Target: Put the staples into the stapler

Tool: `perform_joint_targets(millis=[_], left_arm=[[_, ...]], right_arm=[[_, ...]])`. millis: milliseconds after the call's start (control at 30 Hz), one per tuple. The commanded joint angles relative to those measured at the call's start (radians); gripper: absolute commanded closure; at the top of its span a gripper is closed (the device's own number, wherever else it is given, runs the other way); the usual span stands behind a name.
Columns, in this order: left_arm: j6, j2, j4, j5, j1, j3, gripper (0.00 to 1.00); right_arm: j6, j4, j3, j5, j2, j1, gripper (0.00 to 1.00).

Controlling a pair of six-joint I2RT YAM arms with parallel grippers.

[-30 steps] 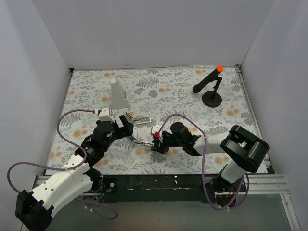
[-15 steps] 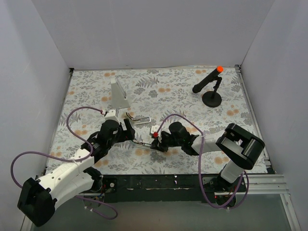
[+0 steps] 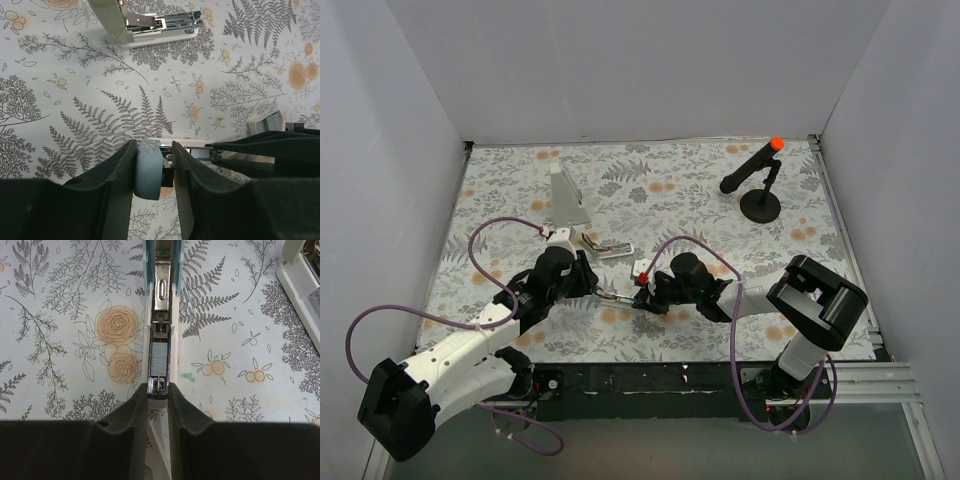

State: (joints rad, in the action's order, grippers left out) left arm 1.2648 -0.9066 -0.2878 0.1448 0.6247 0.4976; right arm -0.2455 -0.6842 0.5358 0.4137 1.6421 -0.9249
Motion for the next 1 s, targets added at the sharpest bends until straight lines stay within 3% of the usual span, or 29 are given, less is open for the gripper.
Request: perform_joint_targets(millis=[0,633,967], left_arm=[[0.028,-0.023,-0.008,0.012,0.064,0.056,0.68],[0.212,-0.218,0.033,0.167,0.394,0.137,0.62],[0.286,-0.221,0.117,0.176,0.445,0.114,0.51]], right_arm=[[0.014,-0.083,0.043,-0.004,0.025,0.001,0.9],[0.037,-0.095,0.064,0.04,0.059,0.001,0.93],[0.032,-0.064,0.084,0.069,0.078,0.001,0.93]])
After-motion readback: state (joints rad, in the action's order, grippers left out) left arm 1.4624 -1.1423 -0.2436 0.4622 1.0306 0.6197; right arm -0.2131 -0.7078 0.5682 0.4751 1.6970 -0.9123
